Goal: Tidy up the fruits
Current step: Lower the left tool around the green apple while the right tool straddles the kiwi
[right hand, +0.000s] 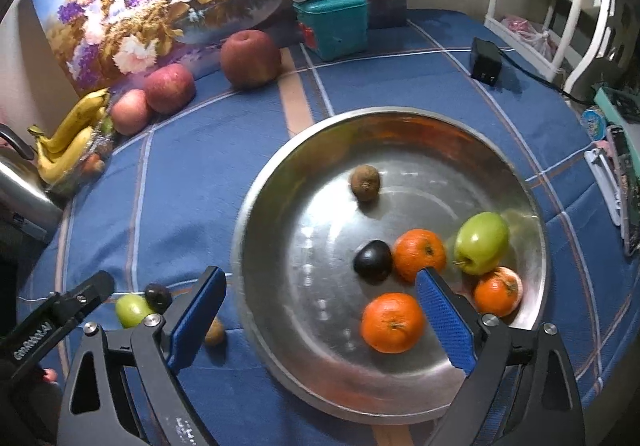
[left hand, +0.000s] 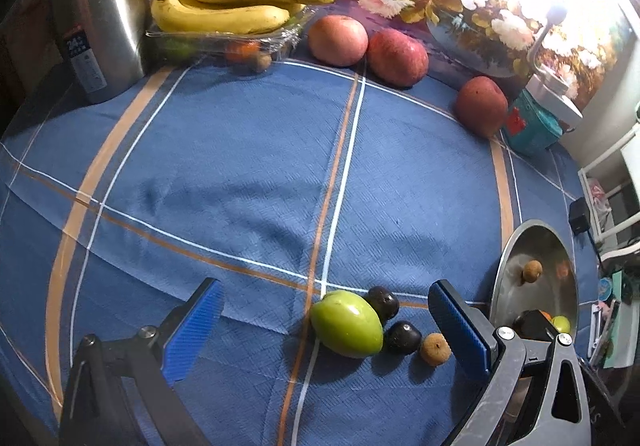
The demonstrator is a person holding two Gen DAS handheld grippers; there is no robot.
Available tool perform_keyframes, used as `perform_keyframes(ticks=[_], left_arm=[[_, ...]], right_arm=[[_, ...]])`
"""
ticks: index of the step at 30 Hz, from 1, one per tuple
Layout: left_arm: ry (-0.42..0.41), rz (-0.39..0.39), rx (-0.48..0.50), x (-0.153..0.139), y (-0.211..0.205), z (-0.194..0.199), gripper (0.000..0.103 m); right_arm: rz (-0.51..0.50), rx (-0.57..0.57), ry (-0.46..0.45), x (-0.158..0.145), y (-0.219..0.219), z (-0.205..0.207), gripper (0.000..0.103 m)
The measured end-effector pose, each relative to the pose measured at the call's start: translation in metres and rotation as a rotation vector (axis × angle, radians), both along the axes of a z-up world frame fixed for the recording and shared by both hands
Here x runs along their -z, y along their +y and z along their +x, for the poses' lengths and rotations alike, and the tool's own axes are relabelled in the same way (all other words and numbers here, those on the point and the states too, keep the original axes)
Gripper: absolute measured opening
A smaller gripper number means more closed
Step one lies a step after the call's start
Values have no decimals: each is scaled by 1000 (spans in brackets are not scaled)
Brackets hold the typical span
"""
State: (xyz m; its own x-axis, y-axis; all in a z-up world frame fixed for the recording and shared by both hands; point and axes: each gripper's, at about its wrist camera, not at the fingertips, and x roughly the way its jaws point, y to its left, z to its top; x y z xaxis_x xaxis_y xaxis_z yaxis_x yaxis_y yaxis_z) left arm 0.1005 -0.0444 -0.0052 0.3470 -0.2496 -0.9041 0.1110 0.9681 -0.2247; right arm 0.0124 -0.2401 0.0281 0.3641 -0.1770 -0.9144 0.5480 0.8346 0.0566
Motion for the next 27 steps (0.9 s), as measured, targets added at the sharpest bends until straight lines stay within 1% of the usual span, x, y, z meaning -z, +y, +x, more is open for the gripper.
perform_keyframes(ticks=[4, 10, 13, 17, 23, 25, 27], left_arm=[[5, -21, -25, 0, 11, 3, 103], [0, 21, -51, -4, 23, 7, 103], [0, 26, -67, -6, 30, 8, 103], [12, 16, -87, -7, 35, 8, 103], [49, -23, -113, -2, 39, 10, 103], [56, -27, -112, -1, 38, 10, 103], [70, -38, -100, 2, 35, 9, 103]], right_arm=[[33, -38, -8, 1, 10, 6, 96], [63, -100, -25, -1, 26, 16, 96], [77, -136, -37, -3, 34, 19, 96], [85, -178, -40, -3, 46, 23, 96], [99, -229, -46, -3, 59, 26, 94], [107, -246, -41, -1, 61, 27, 88], [116, -254, -30, 1, 63, 28, 73]])
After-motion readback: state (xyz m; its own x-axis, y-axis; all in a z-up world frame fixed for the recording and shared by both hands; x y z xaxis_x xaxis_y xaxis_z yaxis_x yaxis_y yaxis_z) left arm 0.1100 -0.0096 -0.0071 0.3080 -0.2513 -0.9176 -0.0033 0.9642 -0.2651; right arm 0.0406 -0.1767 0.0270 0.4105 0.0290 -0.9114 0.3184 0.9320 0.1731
